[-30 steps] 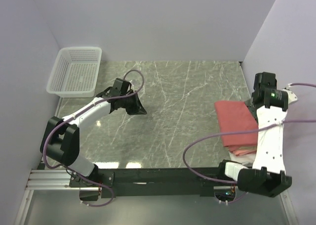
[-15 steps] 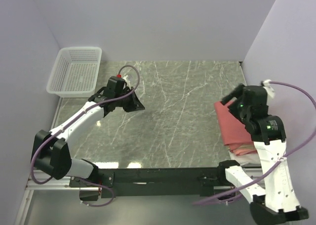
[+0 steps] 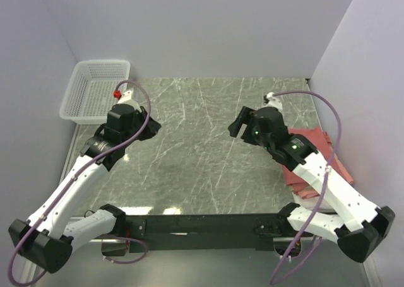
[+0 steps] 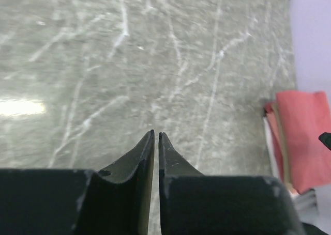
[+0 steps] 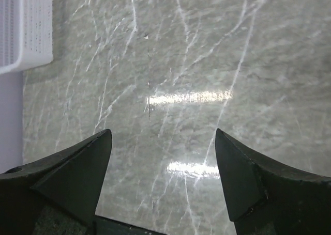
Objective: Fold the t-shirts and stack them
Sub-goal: Reset both grippers
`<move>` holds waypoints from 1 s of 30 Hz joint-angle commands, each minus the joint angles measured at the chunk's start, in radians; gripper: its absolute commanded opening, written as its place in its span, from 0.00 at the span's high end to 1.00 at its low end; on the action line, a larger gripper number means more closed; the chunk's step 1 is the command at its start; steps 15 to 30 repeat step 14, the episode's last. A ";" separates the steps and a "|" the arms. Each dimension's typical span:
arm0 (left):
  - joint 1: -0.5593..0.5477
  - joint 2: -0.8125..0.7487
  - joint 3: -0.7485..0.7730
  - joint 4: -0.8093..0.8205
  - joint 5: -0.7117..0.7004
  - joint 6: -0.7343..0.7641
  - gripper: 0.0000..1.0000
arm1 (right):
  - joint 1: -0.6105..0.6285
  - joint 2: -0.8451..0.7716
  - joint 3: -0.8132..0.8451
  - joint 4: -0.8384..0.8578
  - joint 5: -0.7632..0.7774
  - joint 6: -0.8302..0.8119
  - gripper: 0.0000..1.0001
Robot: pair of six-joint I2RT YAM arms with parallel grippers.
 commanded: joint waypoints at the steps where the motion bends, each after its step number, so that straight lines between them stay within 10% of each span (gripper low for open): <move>1: 0.009 -0.047 -0.039 -0.017 -0.119 0.037 0.86 | 0.047 0.043 -0.025 0.154 0.063 -0.049 0.13; 30: 0.038 -0.066 -0.038 -0.007 -0.133 0.096 0.84 | 0.067 0.054 -0.078 0.286 0.143 -0.101 0.12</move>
